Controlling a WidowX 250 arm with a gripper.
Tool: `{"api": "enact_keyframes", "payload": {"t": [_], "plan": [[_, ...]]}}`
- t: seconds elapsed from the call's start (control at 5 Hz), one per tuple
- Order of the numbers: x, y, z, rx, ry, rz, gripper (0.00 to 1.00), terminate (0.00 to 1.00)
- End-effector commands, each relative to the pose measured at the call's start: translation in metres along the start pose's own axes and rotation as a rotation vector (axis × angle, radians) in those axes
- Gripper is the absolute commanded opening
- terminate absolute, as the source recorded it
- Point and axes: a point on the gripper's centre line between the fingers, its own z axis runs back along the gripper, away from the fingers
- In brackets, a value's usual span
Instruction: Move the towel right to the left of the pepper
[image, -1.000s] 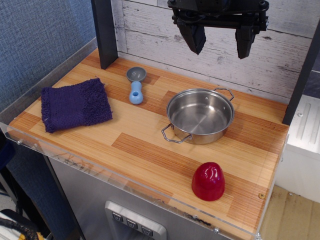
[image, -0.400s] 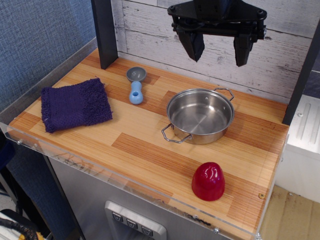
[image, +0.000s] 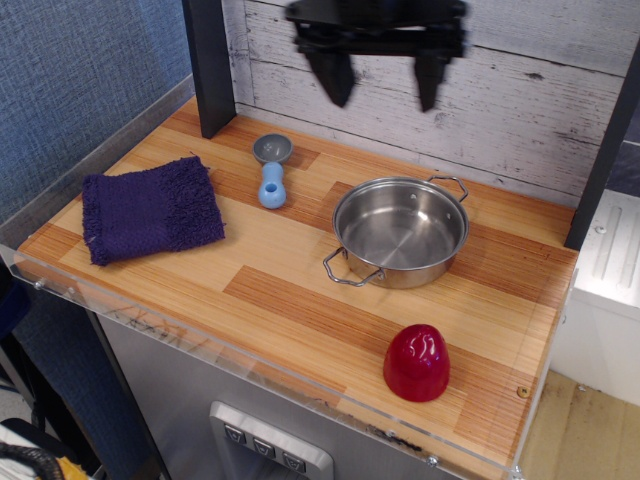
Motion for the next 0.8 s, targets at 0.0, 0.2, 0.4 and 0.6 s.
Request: {"api": "enact_keyframes", "payload": {"t": [0.0, 0.2, 0.4, 0.6], "plan": [[0.0, 0.051, -0.004, 0.048, 0.007, 0.087, 1.0, 0.0], [-0.012, 0.076, -0.017, 0.08, 0.056, 0.123, 1.0, 0.0], [-0.027, 0.091, -0.029, 0.108, 0.105, 0.15, 1.0, 0.0], [-0.034, 0.111, -0.034, 0.128, 0.119, 0.203, 1.0, 0.0]]}}
